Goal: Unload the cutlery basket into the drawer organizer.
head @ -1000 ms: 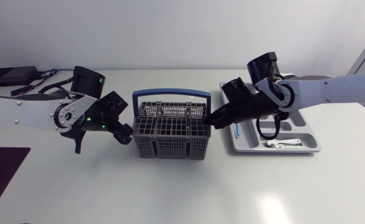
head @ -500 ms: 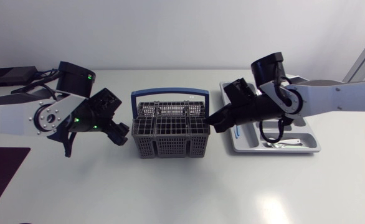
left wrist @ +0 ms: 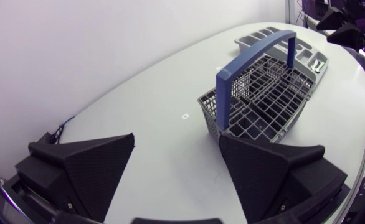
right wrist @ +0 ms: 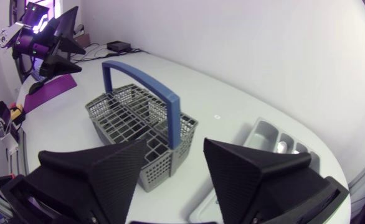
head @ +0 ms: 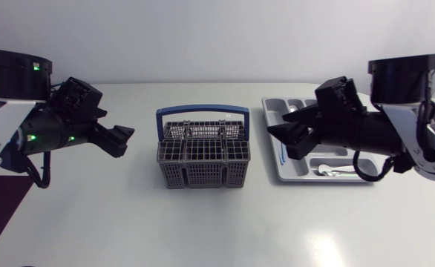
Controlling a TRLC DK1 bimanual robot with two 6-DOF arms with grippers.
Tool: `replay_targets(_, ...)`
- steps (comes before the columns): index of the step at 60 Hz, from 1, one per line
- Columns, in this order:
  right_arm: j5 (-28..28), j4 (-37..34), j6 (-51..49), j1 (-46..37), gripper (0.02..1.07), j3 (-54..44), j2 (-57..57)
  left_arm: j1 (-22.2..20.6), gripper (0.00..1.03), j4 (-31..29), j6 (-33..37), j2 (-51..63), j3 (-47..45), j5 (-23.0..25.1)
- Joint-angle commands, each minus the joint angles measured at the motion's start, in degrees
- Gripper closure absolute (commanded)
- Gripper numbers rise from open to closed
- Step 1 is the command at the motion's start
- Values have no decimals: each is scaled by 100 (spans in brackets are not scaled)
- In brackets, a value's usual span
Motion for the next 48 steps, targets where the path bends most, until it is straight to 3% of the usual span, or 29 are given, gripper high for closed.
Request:
replay_targets(1,172,203,-108,-237,6,-340,-401,256,5,-35,-332,-213,-169,133)
replay_targets(17,656,352,-160,-1098,6,-981,-1518,695,5,17,-1308,-960,-424,230)
replay_targets(25,1166,273,-195,-1247,6,-1263,-2150,695,5,466,-1387,-1663,-863,186)
replay_targets(37,1658,229,-362,-1520,6,-1702,-2950,792,5,457,-1580,-2621,-1206,72)
replay_targets(48,1623,238,-406,-1977,6,-2027,-3697,889,5,308,-1668,-3325,-1549,19)
